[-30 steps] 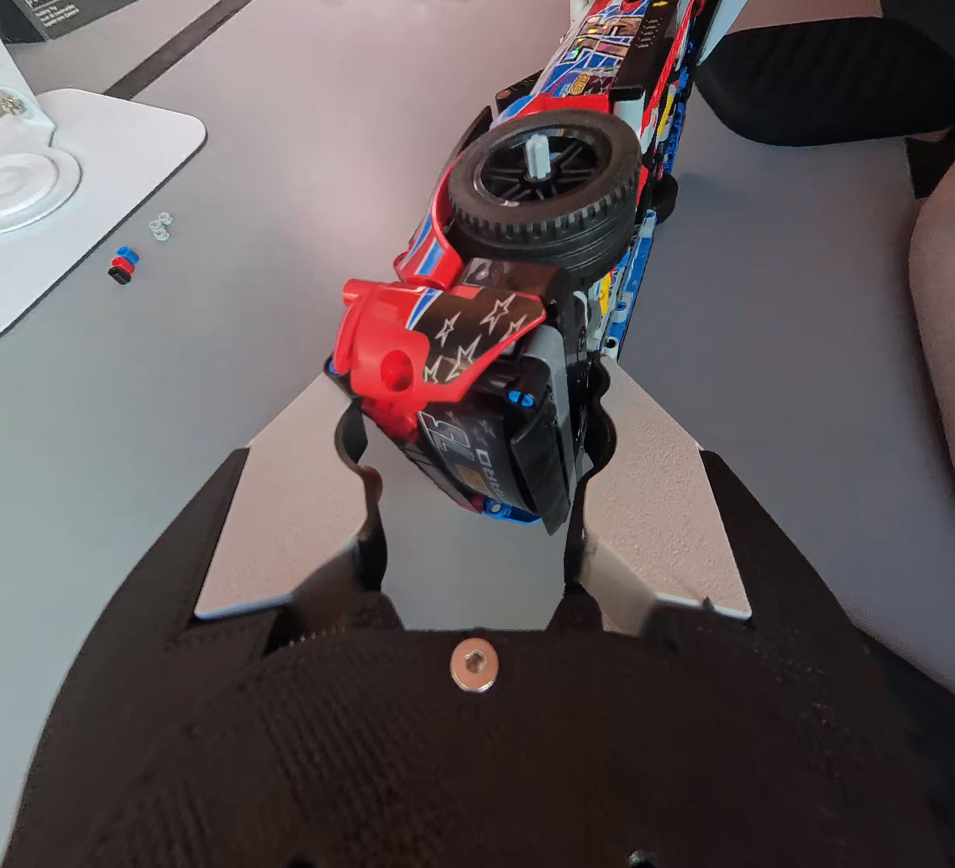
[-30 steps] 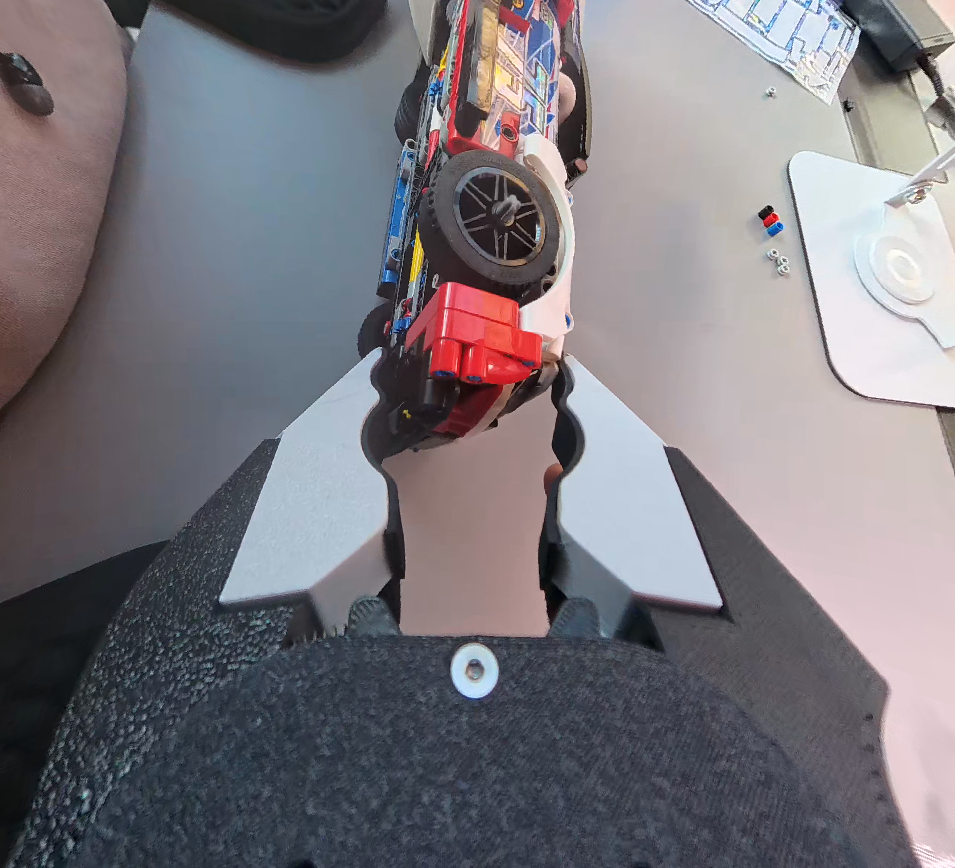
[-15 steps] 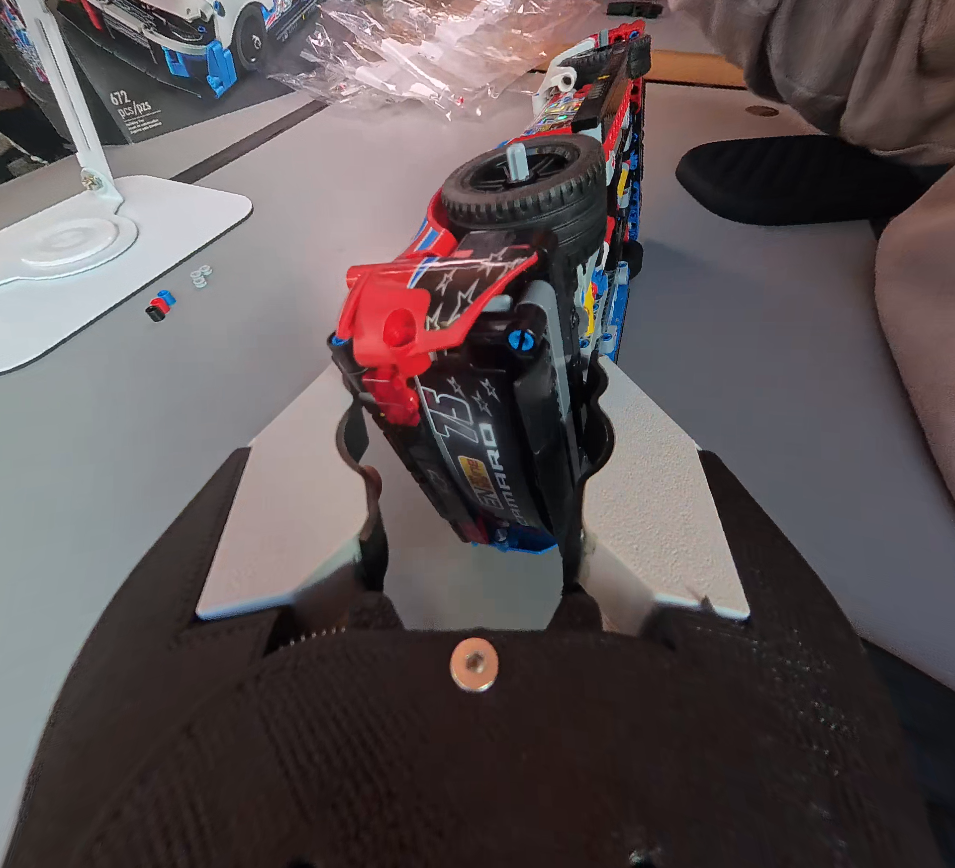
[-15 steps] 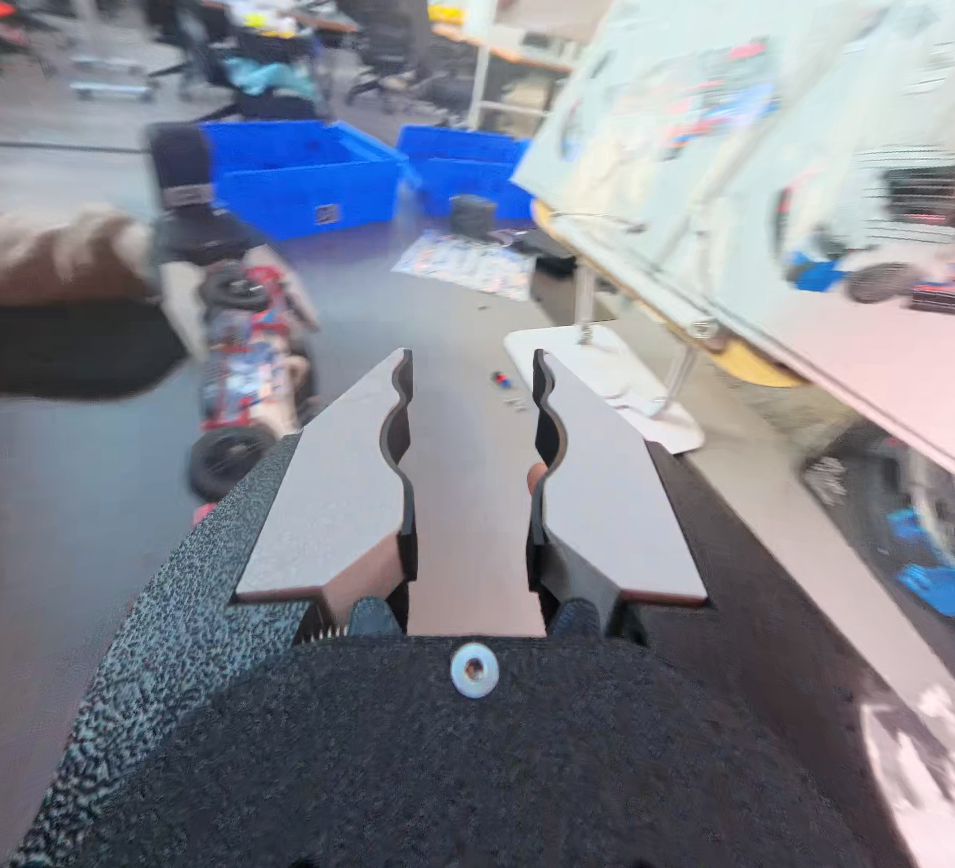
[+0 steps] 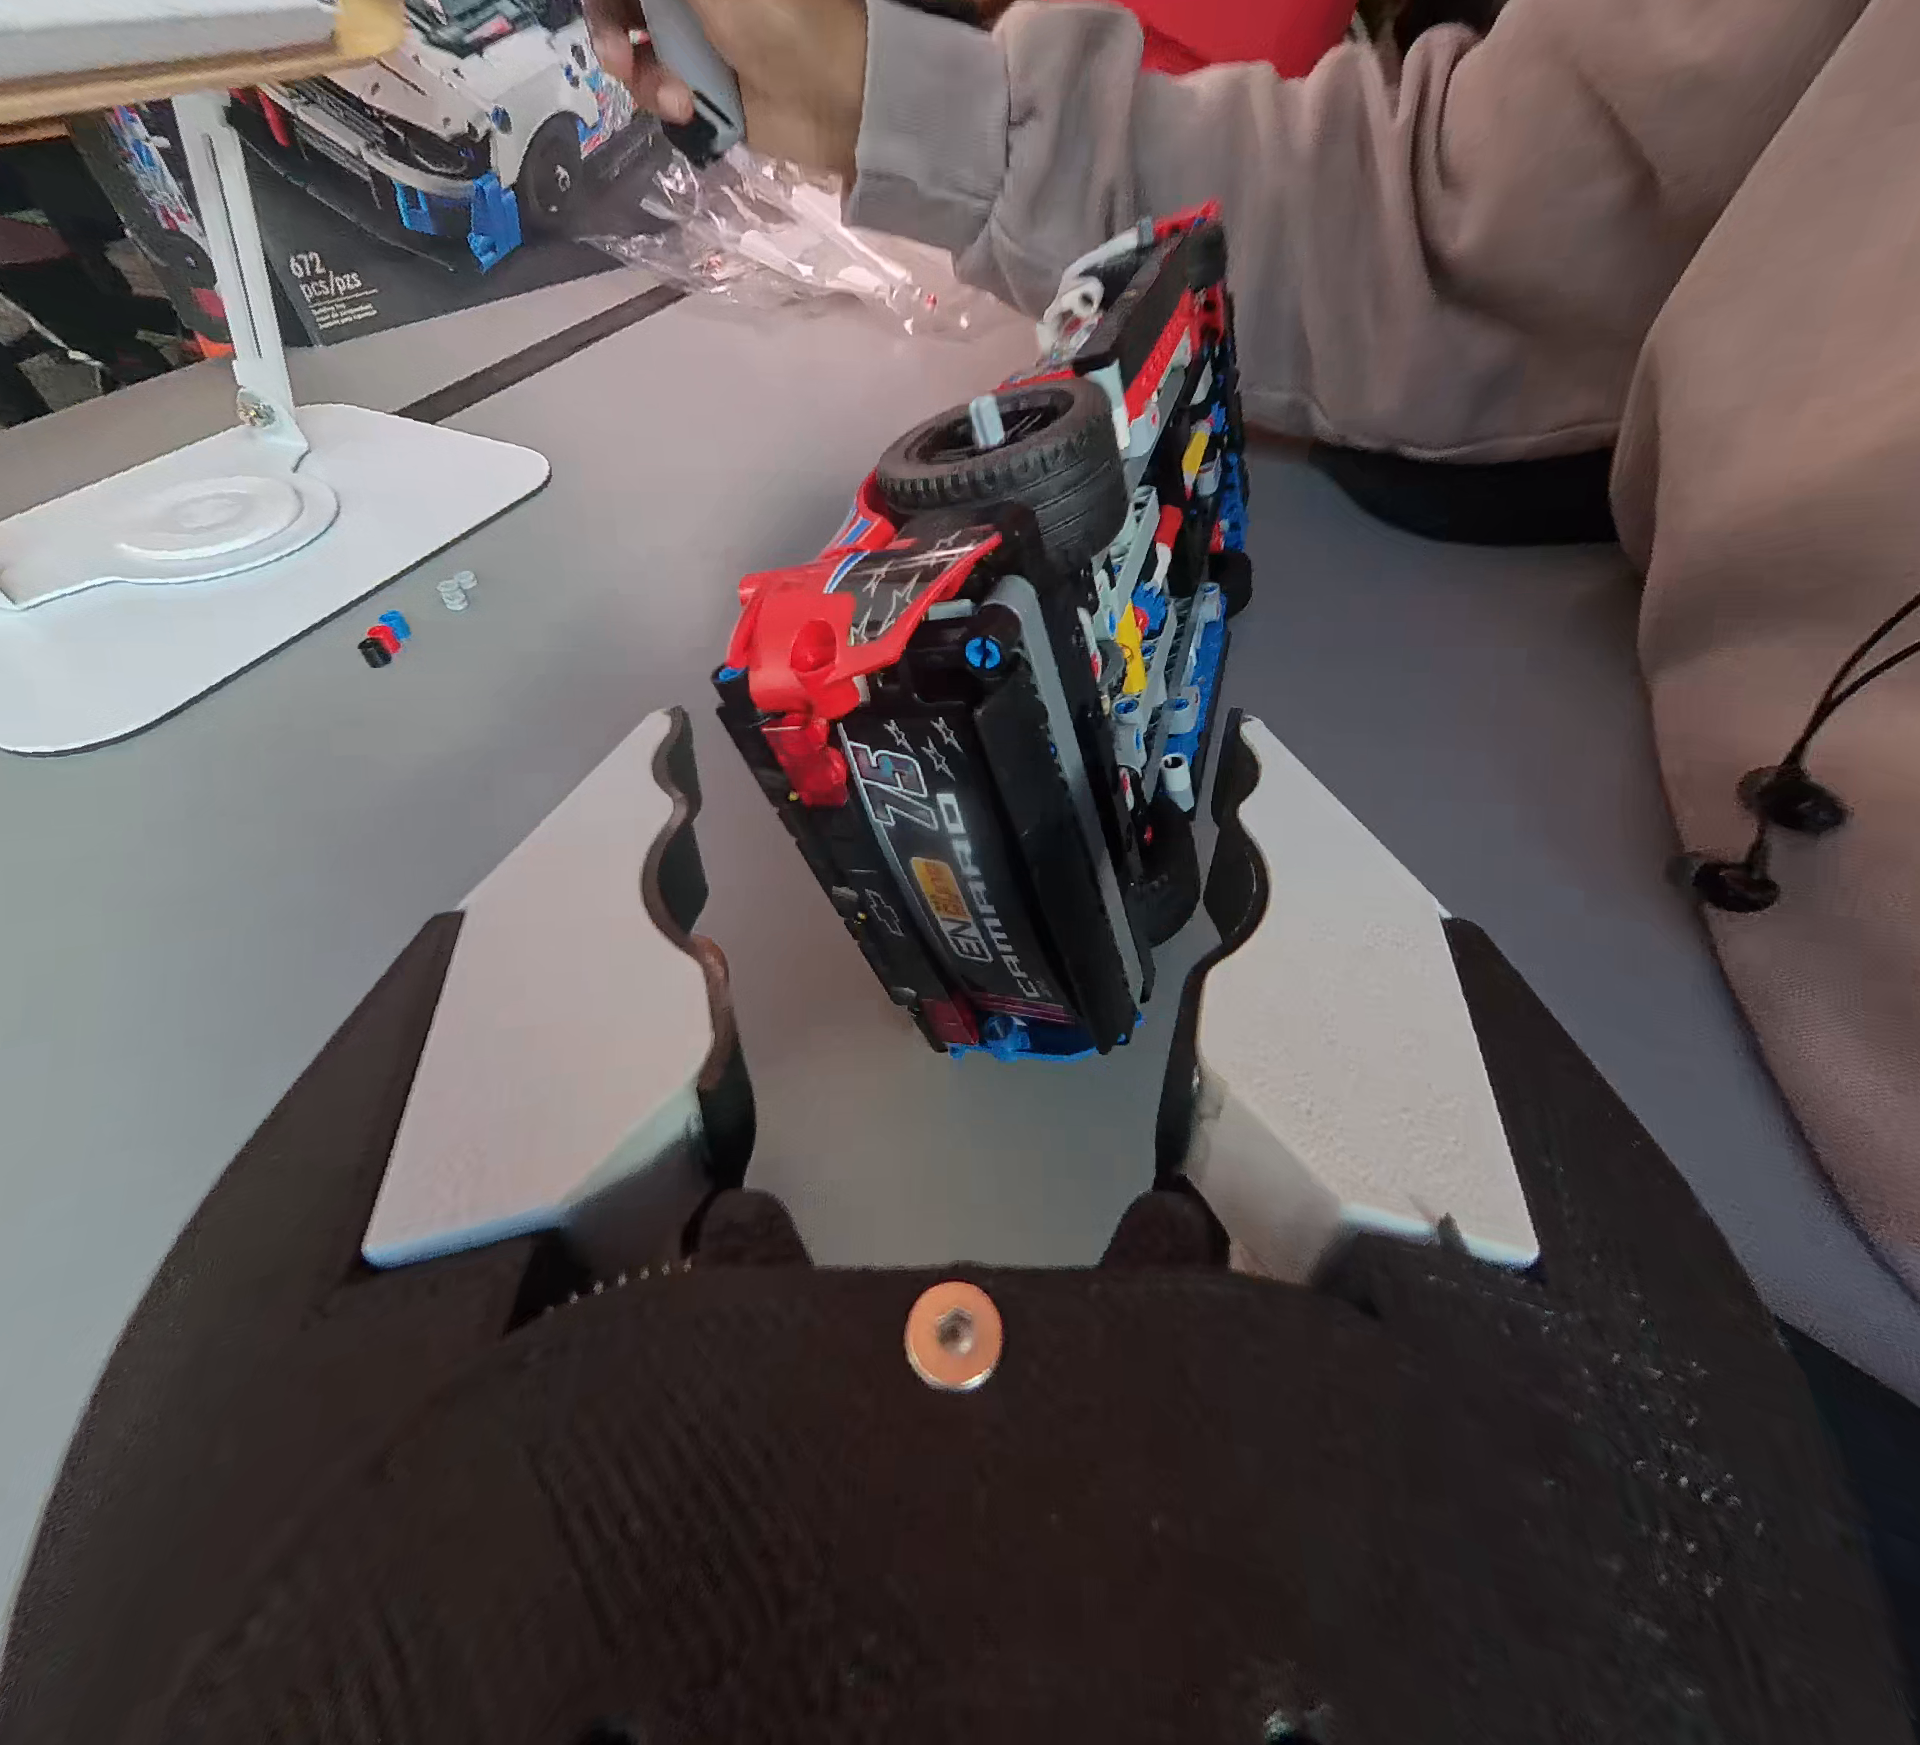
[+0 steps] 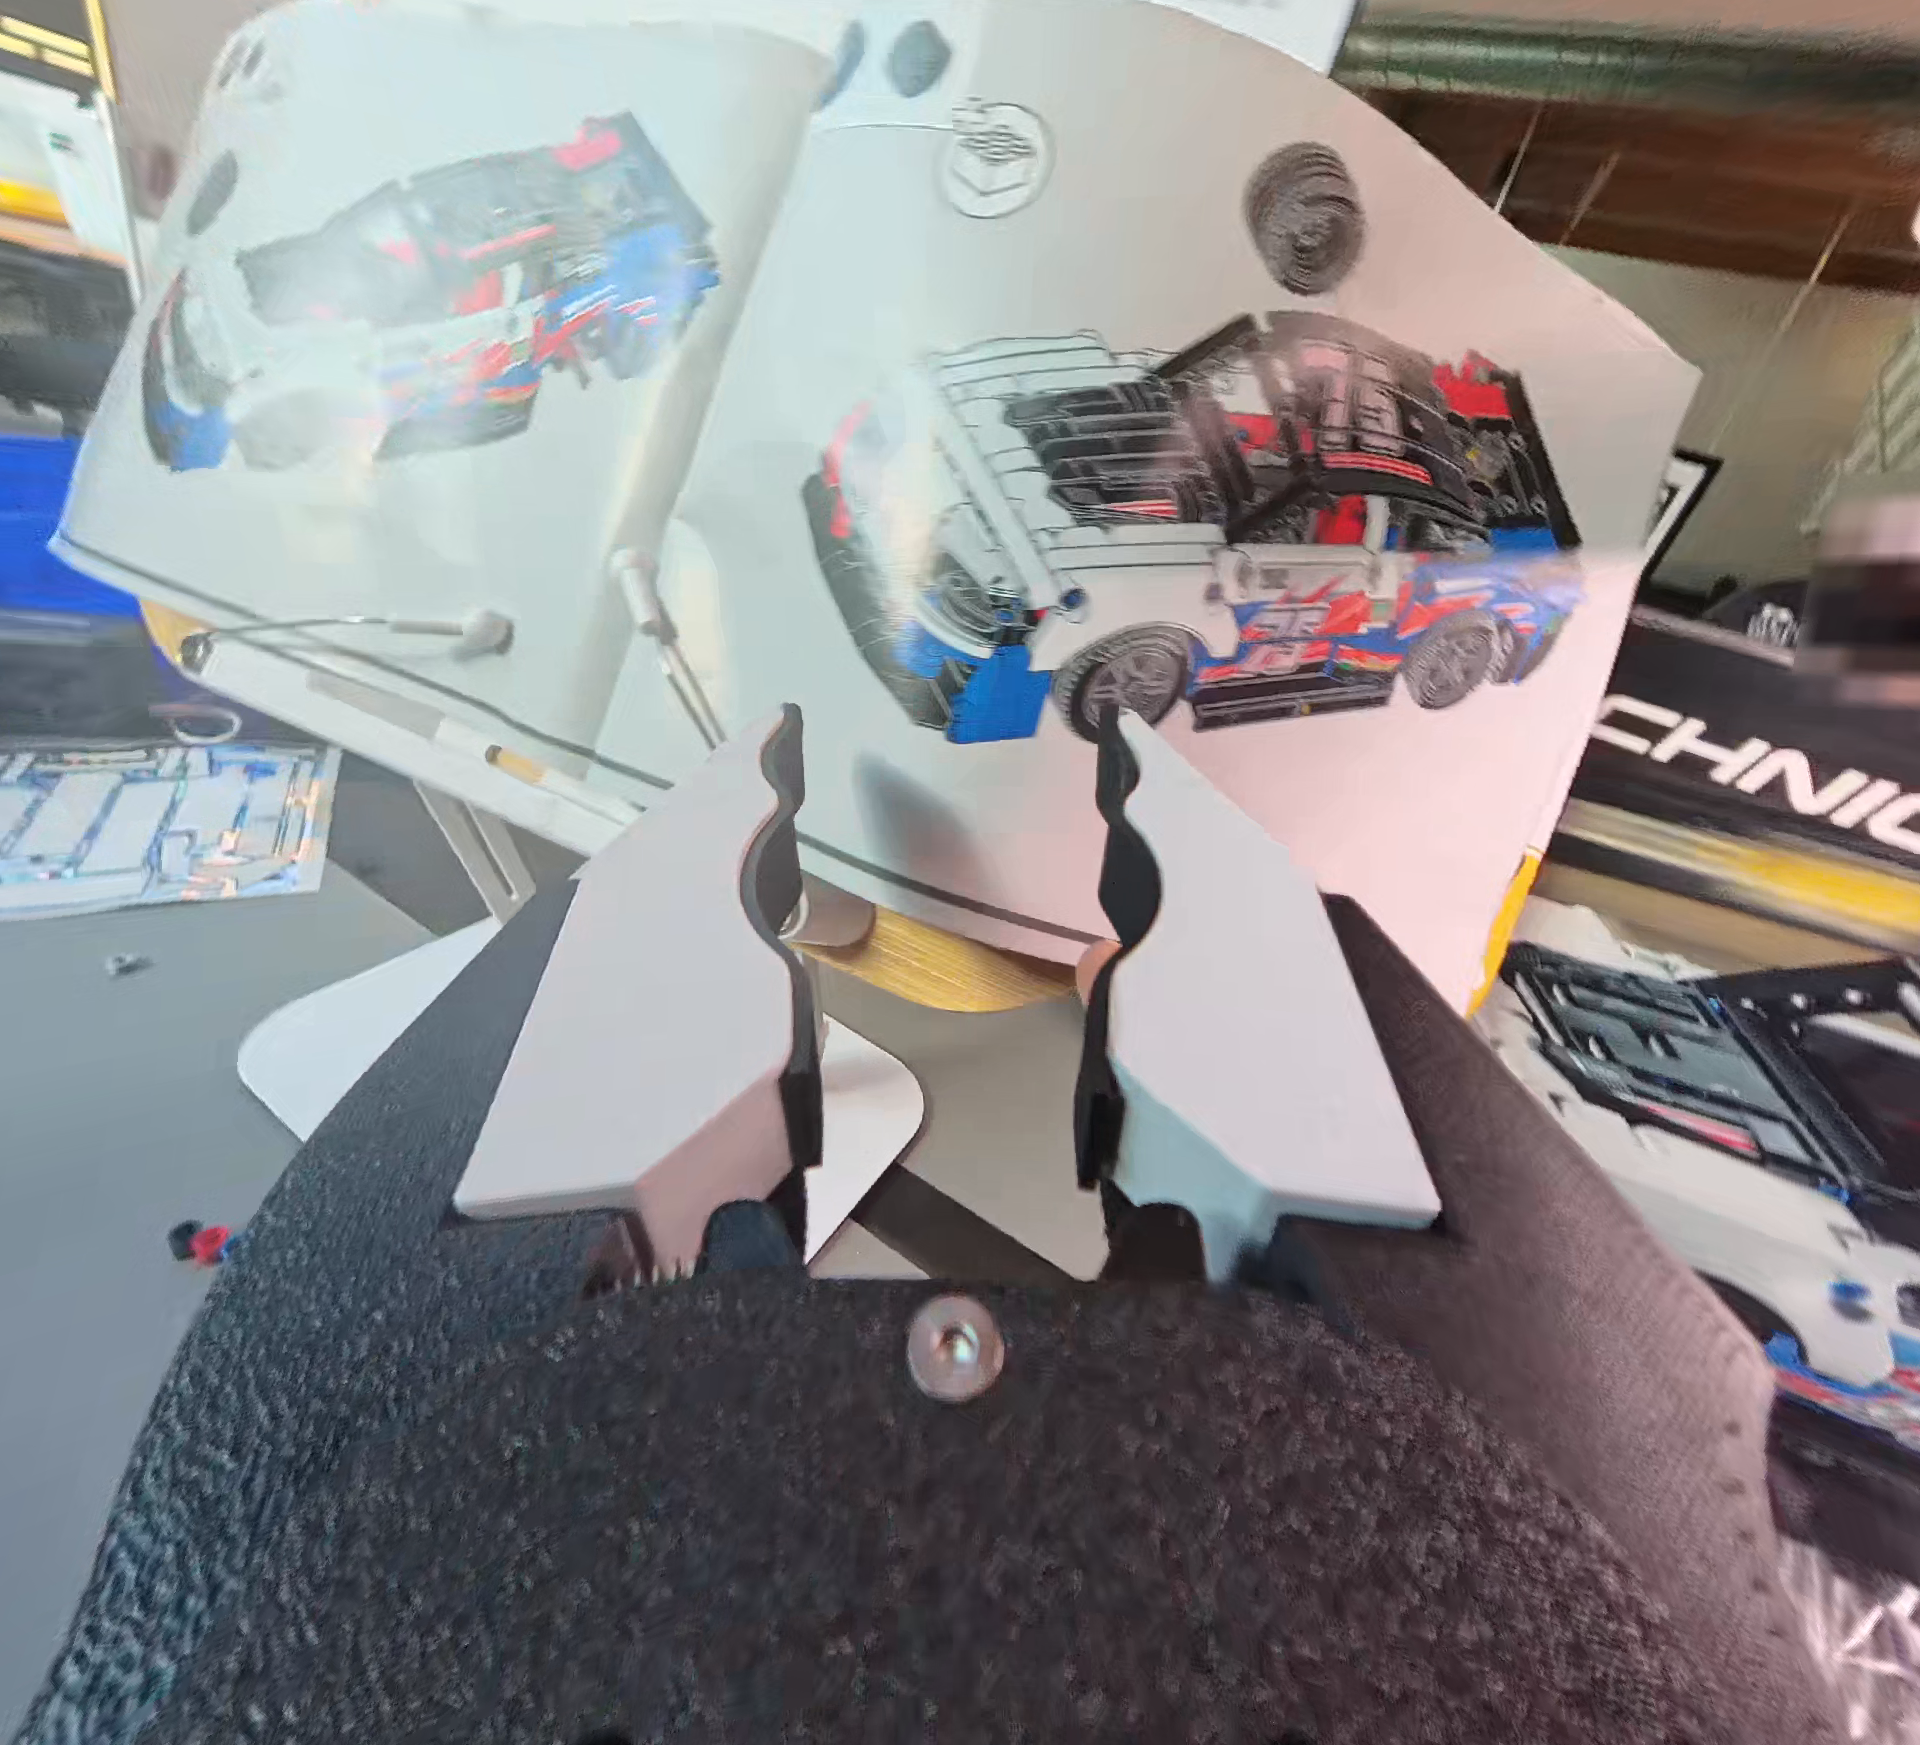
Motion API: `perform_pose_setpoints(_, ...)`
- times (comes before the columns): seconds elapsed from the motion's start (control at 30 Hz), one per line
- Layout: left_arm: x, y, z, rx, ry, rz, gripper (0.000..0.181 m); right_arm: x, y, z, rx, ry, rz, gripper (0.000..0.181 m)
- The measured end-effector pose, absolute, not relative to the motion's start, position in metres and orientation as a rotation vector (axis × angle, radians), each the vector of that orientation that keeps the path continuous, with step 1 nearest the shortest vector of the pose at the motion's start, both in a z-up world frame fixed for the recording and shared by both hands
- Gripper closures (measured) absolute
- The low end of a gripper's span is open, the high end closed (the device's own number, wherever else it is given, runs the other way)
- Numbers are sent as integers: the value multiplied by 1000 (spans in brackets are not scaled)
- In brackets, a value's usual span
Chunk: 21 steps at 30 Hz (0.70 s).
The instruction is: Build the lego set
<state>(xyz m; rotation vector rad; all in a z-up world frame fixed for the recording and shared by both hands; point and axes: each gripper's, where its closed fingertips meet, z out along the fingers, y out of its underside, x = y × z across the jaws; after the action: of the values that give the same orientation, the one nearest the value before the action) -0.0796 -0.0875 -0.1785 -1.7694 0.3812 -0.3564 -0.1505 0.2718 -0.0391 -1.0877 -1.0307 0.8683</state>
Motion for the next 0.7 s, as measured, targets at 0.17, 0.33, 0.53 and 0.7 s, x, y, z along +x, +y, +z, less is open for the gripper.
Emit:
perform_pose_setpoints(0.17,-98,-78,-184,-1821,239,-437,90,-165,209,-54,-881,-1228,871,156)
perform_pose_setpoints(0.33,-99,-52,-210,-1982,192,-353,98,-169,141,-120,-911,-1535,1108,166)
perform_pose_setpoints(0.53,-98,-51,-213,-1991,267,-248,107,-147,143,-123,-1001,-1690,1236,162)
perform_pose_setpoints(0.7,-97,-55,-217,-1987,308,-140,111,-49,113,-139,-1263,-2168,1562,81)
